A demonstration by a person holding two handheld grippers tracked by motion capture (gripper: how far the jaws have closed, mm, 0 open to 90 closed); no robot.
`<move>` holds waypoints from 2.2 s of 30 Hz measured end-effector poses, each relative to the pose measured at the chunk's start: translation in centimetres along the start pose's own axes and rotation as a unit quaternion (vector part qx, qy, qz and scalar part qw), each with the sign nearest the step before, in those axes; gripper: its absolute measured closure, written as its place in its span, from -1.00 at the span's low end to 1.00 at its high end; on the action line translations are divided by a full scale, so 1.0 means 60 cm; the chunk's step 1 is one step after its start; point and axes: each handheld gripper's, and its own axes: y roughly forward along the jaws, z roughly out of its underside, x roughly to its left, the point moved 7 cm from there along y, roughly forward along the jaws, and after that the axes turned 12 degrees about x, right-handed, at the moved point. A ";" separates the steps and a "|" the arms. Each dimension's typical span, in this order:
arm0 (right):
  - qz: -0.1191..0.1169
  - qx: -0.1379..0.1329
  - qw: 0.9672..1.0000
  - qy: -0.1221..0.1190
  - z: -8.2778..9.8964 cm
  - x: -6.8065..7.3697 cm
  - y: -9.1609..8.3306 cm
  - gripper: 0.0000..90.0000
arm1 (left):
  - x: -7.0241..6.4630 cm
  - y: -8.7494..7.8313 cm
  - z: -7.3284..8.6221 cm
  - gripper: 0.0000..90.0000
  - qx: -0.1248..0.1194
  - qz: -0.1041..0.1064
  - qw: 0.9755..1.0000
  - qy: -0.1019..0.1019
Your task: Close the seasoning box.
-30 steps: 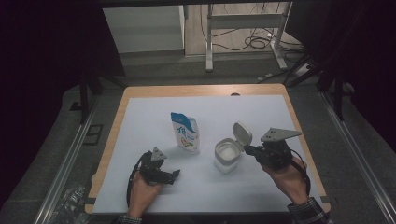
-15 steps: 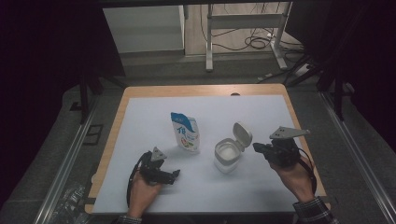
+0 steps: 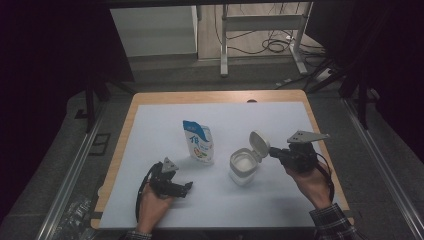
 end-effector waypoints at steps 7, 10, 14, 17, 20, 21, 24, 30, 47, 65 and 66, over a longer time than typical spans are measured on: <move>-0.008 -0.008 1.000 -0.004 -0.008 0.007 0.004 0.98 | 0.000 0.000 0.000 -0.96 0.000 0.001 1.000 -0.001; -0.014 -0.009 1.000 -0.006 -0.010 0.013 0.004 0.98 | 0.000 0.000 0.000 -0.96 0.000 0.001 1.000 -0.002; -0.018 -0.010 1.000 -0.014 -0.014 0.022 0.007 0.97 | 0.000 0.000 0.000 -0.96 0.000 0.001 1.000 -0.002; -0.021 -0.010 1.000 -0.020 -0.015 0.030 0.010 0.98 | 0.000 0.000 0.000 -0.96 0.001 0.001 1.000 -0.001; -0.025 -0.006 0.999 -0.023 -0.015 0.036 0.013 0.97 | 0.000 0.000 0.000 -0.96 0.001 0.002 1.000 -0.001; -0.025 -0.006 0.999 -0.025 -0.014 0.038 0.014 0.97 | 0.000 0.000 0.000 -0.96 0.001 0.001 1.000 -0.001; -0.027 -0.008 0.999 -0.025 -0.013 0.039 0.011 0.97 | 0.000 0.000 0.000 -0.96 0.001 0.001 1.000 -0.001; -0.032 -0.011 0.999 -0.029 0.003 0.041 0.002 0.97 | 0.000 0.000 0.000 -0.96 0.002 0.002 1.000 -0.001; -0.056 -0.010 0.998 -0.032 0.050 0.057 0.019 0.96 | 0.000 0.000 0.001 -0.96 0.002 0.001 1.000 0.001; -0.056 0.018 0.996 -0.065 0.088 0.088 0.068 0.96 | 0.000 0.000 0.001 -0.96 0.002 0.000 1.000 0.000; -0.057 0.021 0.996 -0.065 0.090 0.089 0.071 0.96 | 0.000 0.000 0.001 -0.96 0.002 0.000 1.000 0.000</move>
